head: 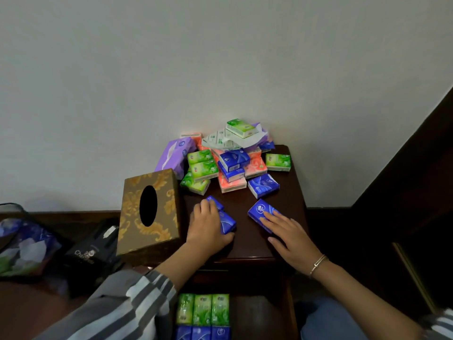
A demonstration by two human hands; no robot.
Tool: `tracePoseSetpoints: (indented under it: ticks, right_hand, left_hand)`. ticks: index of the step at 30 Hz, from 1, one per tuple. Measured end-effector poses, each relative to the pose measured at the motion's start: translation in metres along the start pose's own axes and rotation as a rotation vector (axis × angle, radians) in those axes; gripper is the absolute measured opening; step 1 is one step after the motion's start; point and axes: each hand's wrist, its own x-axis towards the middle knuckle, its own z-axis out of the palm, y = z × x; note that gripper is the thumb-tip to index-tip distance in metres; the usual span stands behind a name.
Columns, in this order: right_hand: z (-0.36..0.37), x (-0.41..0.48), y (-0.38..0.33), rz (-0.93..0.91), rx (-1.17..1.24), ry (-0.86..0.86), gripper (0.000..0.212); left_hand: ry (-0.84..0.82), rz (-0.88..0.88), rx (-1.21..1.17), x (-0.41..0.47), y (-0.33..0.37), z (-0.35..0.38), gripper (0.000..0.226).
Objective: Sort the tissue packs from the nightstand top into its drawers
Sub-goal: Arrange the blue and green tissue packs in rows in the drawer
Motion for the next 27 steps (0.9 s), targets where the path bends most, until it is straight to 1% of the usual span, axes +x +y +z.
tracePoseSetpoints:
  ticks: [2, 4, 6, 8, 9, 10, 11, 12, 14, 16, 17, 19, 21, 22, 25, 27]
  right_hand:
    - [-0.001, -0.002, 0.001, -0.012, 0.028, -0.018, 0.052]
    - [-0.003, -0.001, 0.0, -0.047, 0.017, 0.013, 0.049]
    - [-0.013, 0.002, 0.001, -0.091, 0.068, 0.125, 0.046]
    - [-0.028, 0.015, 0.01, -0.123, 0.082, 0.322, 0.041]
    - [-0.037, 0.027, 0.018, -0.108, 0.071, 0.41, 0.038]
    - [-0.048, 0.043, 0.028, -0.053, 0.075, 0.454, 0.035]
    - [-0.059, 0.063, 0.038, 0.027, 0.088, 0.459, 0.035]
    - [-0.068, 0.084, 0.047, 0.114, 0.098, 0.426, 0.038]
    - [-0.081, 0.126, 0.061, 0.257, 0.117, 0.304, 0.048]
    - [-0.086, 0.162, 0.066, 0.33, 0.128, 0.185, 0.055]
    - [-0.085, 0.175, 0.066, 0.347, 0.096, 0.124, 0.055]
    - [-0.078, 0.193, 0.065, 0.362, -0.075, 0.018, 0.053]
    - [-0.072, 0.197, 0.066, 0.38, -0.23, 0.026, 0.055]
    - [-0.071, 0.197, 0.069, 0.396, -0.233, 0.049, 0.059]
    - [-0.077, 0.182, 0.074, 0.432, -0.137, 0.047, 0.07]
    - [-0.087, 0.164, 0.076, 0.456, -0.063, 0.08, 0.066]
  left_hand:
    - [0.033, -0.072, -0.065, 0.004, -0.001, 0.006, 0.103]
    - [0.023, -0.143, -0.129, 0.007, -0.001, 0.012, 0.103]
    - [0.027, -0.18, -0.186, 0.007, -0.001, 0.02, 0.103]
    - [0.096, -0.191, -0.263, 0.004, -0.001, 0.027, 0.1]
    - [0.128, -0.198, -0.319, 0.002, 0.0, 0.03, 0.1]
    - [0.152, -0.209, -0.366, 0.001, 0.0, 0.032, 0.1]
    - [0.17, -0.22, -0.393, 0.001, 0.001, 0.034, 0.102]
    - [0.183, -0.23, -0.398, 0.002, 0.002, 0.035, 0.104]
    - [0.18, -0.239, -0.38, 0.004, 0.003, 0.035, 0.108]
    - [0.146, -0.246, -0.336, 0.006, 0.002, 0.033, 0.112]
    - [0.128, -0.249, -0.303, 0.006, 0.002, 0.031, 0.113]
    - [0.102, -0.245, -0.237, 0.007, 0.003, 0.028, 0.112]
    - [0.075, -0.242, -0.206, 0.007, 0.006, 0.025, 0.108]
    - [0.055, -0.24, -0.201, 0.008, 0.008, 0.023, 0.106]
    - [0.002, -0.206, -0.207, 0.005, 0.008, 0.012, 0.104]
    - [0.04, -0.151, -0.239, -0.001, 0.006, -0.002, 0.104]
